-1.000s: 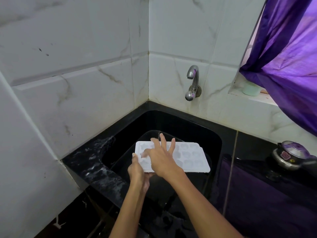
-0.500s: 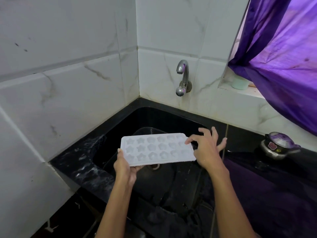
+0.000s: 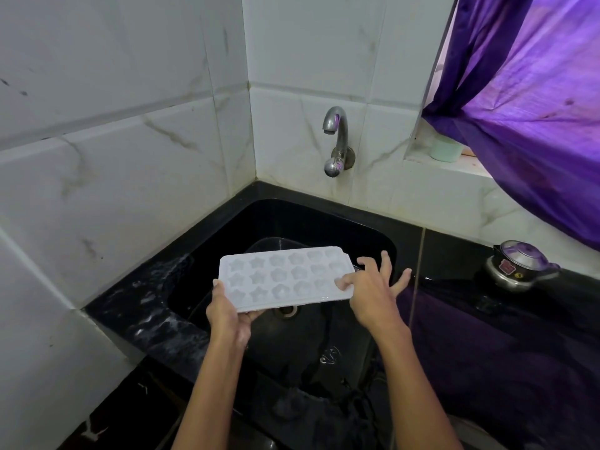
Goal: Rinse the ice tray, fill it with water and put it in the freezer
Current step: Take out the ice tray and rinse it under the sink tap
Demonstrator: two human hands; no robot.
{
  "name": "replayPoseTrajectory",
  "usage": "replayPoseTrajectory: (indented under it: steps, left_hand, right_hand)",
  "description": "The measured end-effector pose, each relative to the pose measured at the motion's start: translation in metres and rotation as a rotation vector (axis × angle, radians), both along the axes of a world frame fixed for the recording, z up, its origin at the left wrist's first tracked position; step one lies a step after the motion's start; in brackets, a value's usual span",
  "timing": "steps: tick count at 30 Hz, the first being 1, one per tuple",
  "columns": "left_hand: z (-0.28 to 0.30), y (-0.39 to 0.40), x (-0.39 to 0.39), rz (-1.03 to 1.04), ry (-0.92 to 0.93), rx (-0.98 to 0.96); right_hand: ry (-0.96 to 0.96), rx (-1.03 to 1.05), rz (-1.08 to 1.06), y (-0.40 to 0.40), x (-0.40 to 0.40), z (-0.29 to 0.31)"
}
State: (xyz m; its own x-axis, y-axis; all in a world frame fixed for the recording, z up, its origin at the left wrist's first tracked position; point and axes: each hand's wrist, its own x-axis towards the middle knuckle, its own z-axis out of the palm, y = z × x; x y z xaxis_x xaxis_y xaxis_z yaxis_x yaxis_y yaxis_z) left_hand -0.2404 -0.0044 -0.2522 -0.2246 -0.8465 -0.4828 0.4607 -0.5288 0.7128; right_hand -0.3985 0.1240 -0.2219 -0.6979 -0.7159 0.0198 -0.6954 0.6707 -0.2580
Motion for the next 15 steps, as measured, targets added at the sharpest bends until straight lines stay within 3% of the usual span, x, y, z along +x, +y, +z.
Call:
replayPoseTrajectory:
  steps: [15]
  left_hand:
    - [-0.0004,0.0056,-0.0016,-0.009,0.001,-0.011]
  right_hand:
    - [-0.004,0.034,-0.038,0.0047,0.0002,0.0010]
